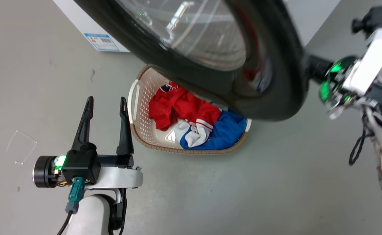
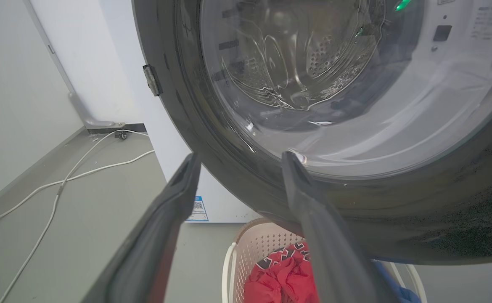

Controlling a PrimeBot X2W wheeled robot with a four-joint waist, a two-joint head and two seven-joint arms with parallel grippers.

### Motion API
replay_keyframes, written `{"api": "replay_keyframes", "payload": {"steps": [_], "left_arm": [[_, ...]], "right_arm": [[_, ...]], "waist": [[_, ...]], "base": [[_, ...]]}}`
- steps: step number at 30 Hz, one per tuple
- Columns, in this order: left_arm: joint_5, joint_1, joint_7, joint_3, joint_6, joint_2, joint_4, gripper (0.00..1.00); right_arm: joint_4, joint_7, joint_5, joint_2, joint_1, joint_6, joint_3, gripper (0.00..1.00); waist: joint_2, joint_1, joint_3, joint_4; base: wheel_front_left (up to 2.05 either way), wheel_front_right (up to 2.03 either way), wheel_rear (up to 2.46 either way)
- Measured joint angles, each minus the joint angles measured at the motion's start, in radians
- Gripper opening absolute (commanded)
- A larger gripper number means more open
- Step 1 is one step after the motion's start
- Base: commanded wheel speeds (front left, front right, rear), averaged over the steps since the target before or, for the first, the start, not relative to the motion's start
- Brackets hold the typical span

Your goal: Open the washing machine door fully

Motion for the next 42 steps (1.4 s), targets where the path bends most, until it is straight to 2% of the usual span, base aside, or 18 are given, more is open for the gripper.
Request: {"api": "replay_keyframes", "payload": {"steps": [14,26,42], "left_arm": [[0.004,0.049,0.000,0.003,-0.006,0.000,0.009,1.00],[0.004,0.095,0.000,0.000,-0.004,0.000,0.021,1.00],[0.006,0.151,0.000,0.003,-0.005,0.000,0.043,1.00]], "right_arm": [[-0.114,0.045,0.027,0.056,0.209,0.000,0.079,0.00],[-0.150,0.062,0.043,0.126,0.348,0.000,0.146,0.00],[-0.158,0.042,0.019,0.171,0.472,0.000,0.191,0.00]], "waist": [[0.0000,-0.0001,-0.097,-0.001],[0.0000,-0.0001,-0.171,0.012],[0.0000,-0.0001,-0.266,0.012]], "base": [[0.00,0.00,0.00],[0.00,0.00,0.00],[0.00,0.00,0.00]]}}
